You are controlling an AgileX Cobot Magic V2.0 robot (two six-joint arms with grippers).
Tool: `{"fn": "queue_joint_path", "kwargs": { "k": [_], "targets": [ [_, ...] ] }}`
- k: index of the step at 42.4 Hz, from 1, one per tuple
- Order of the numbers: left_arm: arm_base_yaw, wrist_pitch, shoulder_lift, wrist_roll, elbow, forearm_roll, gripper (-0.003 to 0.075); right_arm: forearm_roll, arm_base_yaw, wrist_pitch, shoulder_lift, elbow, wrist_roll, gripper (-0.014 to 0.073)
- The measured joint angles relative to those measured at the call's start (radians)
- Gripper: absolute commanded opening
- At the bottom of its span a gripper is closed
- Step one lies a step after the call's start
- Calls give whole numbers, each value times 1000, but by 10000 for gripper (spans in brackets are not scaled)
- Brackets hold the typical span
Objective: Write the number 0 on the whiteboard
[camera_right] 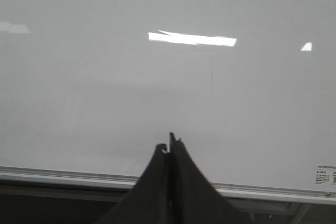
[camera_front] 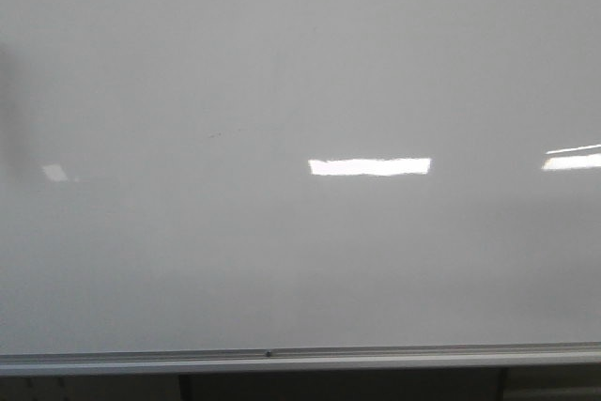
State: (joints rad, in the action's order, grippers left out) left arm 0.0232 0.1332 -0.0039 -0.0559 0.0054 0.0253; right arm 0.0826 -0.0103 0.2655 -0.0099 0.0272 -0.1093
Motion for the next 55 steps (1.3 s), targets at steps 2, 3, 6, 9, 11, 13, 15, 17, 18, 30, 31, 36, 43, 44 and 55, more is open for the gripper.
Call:
{"fn": "queue_joint_path", "kwargs": {
  "k": [2, 3, 6, 9, 11, 13, 15, 17, 18, 30, 31, 36, 43, 44, 55],
  "targets": [
    [0, 0, 0, 0, 0, 0, -20, 0, 0, 0, 0, 0, 0, -69],
    [0, 0, 0, 0, 0, 0, -20, 0, 0, 0, 0, 0, 0, -69],
    [0, 0, 0, 0, 0, 0, -20, 0, 0, 0, 0, 0, 0, -69],
    [0, 0, 0, 0, 0, 0, -20, 0, 0, 0, 0, 0, 0, -69],
    [0, 0, 0, 0, 0, 0, -20, 0, 0, 0, 0, 0, 0, -69],
    [0, 0, 0, 0, 0, 0, -20, 0, 0, 0, 0, 0, 0, -69],
    [0, 0, 0, 0, 0, 0, -20, 0, 0, 0, 0, 0, 0, -69],
    [0, 0, 0, 0, 0, 0, -20, 0, 0, 0, 0, 0, 0, -69],
    [0, 0, 0, 0, 0, 0, -20, 0, 0, 0, 0, 0, 0, -69],
    [0, 0, 0, 0, 0, 56, -20, 0, 0, 0, 0, 0, 0, -69],
    [0, 0, 0, 0, 0, 77, -20, 0, 0, 0, 0, 0, 0, -69],
    [0, 0, 0, 4, 0, 180, -20, 0, 0, 0, 0, 0, 0, -69],
    [0, 0, 0, 4, 0, 216, -20, 0, 0, 0, 0, 0, 0, -69],
    [0, 0, 0, 4, 0, 218, -20, 0, 0, 0, 0, 0, 0, -69],
    [0, -25, 0, 6, 0, 225, -20, 0, 0, 0, 0, 0, 0, -69]
  ]
}}
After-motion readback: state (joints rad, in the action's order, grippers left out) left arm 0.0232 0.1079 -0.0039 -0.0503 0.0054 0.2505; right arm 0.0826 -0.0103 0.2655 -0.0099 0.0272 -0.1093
